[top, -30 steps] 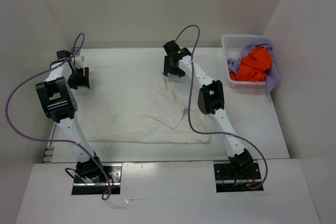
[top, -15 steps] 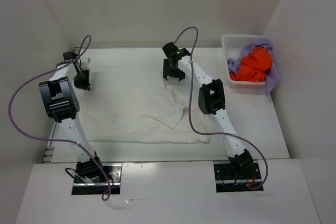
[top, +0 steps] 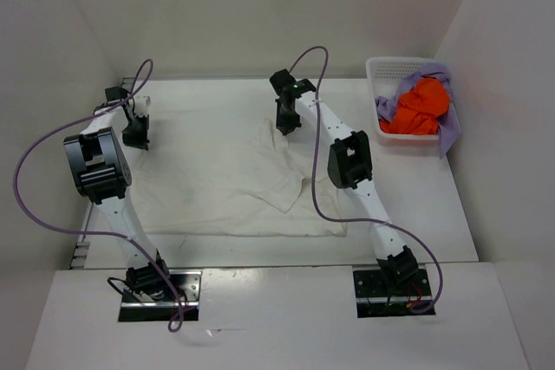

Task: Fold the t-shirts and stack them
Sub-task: Grap the side of the flattened tshirt furthest away from the robot with both arms

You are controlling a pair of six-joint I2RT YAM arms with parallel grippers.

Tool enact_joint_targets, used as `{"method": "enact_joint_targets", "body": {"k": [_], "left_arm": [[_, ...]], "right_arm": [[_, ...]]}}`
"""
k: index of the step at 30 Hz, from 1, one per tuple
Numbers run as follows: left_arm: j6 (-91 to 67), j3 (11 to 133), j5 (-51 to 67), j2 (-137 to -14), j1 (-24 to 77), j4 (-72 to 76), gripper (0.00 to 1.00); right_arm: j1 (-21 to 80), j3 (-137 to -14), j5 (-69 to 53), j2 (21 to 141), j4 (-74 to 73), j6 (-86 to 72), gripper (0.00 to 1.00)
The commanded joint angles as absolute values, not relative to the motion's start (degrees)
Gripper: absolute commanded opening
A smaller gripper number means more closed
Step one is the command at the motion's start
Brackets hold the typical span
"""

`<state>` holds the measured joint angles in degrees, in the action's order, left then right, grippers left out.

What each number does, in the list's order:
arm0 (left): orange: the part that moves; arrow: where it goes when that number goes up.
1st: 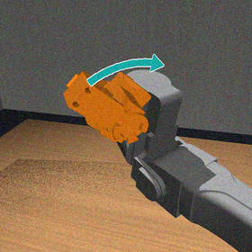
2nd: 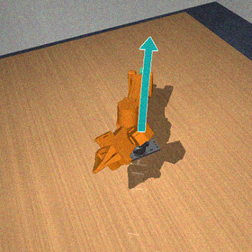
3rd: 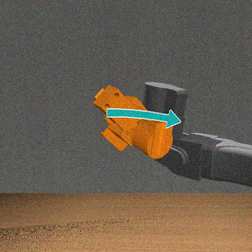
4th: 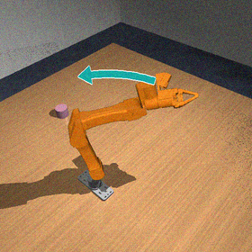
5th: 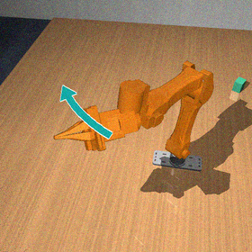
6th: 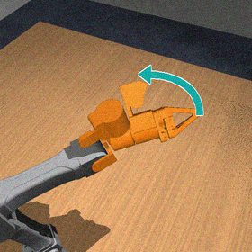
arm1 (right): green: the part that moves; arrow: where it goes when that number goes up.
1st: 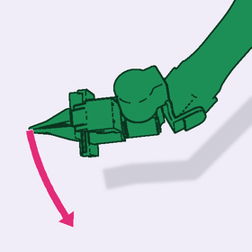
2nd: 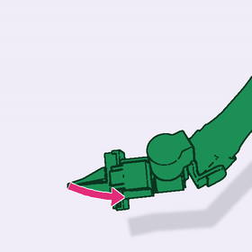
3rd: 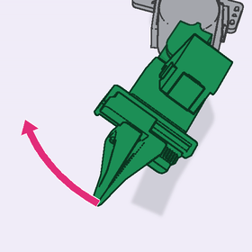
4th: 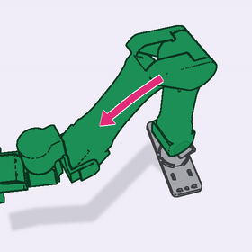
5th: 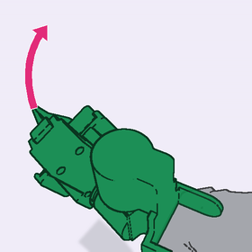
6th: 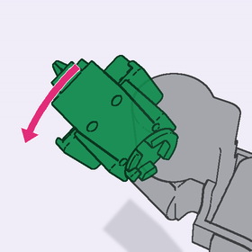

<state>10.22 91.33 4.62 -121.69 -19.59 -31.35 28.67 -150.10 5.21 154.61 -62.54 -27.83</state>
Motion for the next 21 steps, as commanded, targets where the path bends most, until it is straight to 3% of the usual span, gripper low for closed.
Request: {"method": "enact_joint_targets", "body": {"k": [1, 4, 5, 7, 14, 21], "left_arm": [[12.6, 90.4, 3.6, -118.8, -19.9, -32.7, 0.05], [12.6, 91.8, 5.0, -117.4, -19.9, -33.2, 0.22], [12.6, 91.8, 5.7, -117.4, -19.9, -33.8, 0.4], [12.6, 92.5, 5.7, -117.9, -19.9, -33.8, 0.54], [10.8, 97.3, 3.7, -122.3, -19.2, -34.9, 0.66], [10.2, 99.2, 5.0, -124.8, -17.3, -32.9, 0.69]], "right_arm": [[23.6, -152.3, 9.3, 150.5, -65.0, -28.5, 0.0], [20.6, -150.7, 10.5, 145.0, -64.1, -27.4, 0.0], [19.4, -150.0, 9.0, 143.8, -63.5, -26.0, 0.0], [18.9, -147.9, 8.3, 141.5, -62.9, -24.9, 0.0], [18.9, -147.8, 7.6, 141.5, -62.4, -23.5, 0.0], [18.4, -148.4, 2.1, 143.5, -61.3, -22.4, 0.0]]}}
